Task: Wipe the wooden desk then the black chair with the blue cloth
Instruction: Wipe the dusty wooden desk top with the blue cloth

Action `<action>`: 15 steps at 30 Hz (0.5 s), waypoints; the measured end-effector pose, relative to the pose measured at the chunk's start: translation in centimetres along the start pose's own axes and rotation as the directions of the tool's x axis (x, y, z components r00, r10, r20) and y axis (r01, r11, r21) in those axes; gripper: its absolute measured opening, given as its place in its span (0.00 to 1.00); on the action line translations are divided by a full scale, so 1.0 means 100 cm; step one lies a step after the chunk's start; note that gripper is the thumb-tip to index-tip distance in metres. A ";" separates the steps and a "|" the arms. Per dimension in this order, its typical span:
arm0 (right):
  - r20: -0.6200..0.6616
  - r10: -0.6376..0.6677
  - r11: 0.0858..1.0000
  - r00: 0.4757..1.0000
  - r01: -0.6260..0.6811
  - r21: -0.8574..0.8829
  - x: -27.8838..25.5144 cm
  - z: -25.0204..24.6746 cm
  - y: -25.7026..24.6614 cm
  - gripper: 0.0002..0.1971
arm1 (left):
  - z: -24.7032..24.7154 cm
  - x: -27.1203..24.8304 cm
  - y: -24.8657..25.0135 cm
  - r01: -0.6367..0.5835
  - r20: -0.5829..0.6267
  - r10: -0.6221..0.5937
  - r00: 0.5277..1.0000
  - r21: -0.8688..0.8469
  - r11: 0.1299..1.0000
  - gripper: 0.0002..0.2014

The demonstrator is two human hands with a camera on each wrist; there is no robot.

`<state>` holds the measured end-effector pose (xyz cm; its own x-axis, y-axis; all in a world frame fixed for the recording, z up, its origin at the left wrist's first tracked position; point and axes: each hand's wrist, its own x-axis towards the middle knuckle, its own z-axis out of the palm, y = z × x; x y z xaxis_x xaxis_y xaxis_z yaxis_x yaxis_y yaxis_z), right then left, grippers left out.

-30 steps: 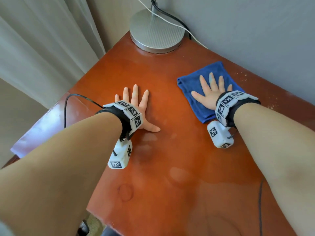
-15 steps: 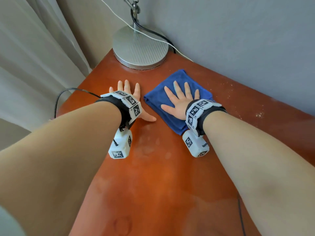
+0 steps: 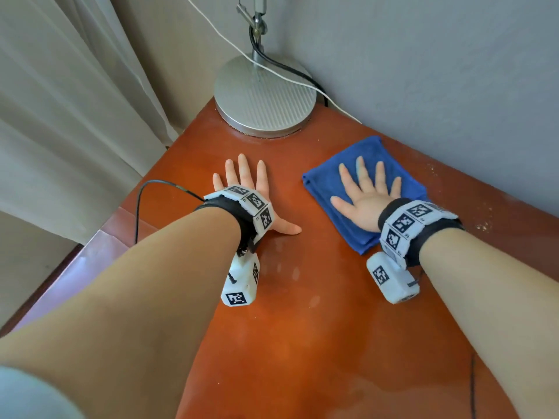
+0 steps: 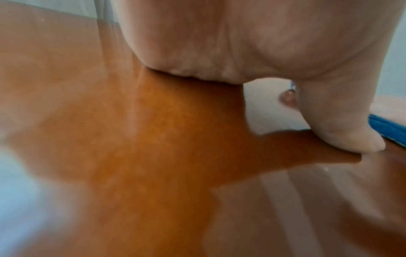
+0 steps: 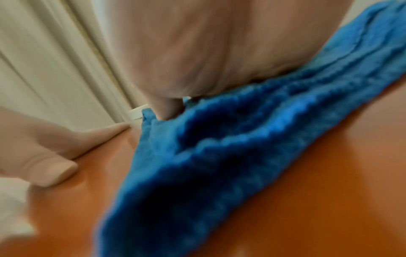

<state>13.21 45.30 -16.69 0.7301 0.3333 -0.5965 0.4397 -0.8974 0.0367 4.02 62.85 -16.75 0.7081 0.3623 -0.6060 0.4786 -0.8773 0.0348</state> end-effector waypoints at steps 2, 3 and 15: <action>0.001 -0.084 0.995 0.996 0.084 -0.057 0.005 -0.004 -0.015 0.33 | 0.001 -0.001 0.001 -0.001 -0.006 0.001 1.000 0.007 1.000 0.70; 0.003 -0.119 0.989 0.993 0.119 -0.084 0.010 -0.008 -0.022 0.34 | 0.001 0.000 0.001 0.000 -0.008 0.000 1.000 0.011 1.000 0.70; -0.063 0.038 0.998 0.997 -0.034 0.056 0.056 -0.038 0.010 0.36 | 0.004 0.005 0.000 0.004 -0.007 -0.004 1.000 -0.007 1.000 0.70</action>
<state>19.71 47.40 -17.00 0.7775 0.3167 -0.5433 0.3844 -0.9231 0.0119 4.17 62.94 -17.42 0.7098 0.3683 -0.6004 0.4851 -0.8736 0.0376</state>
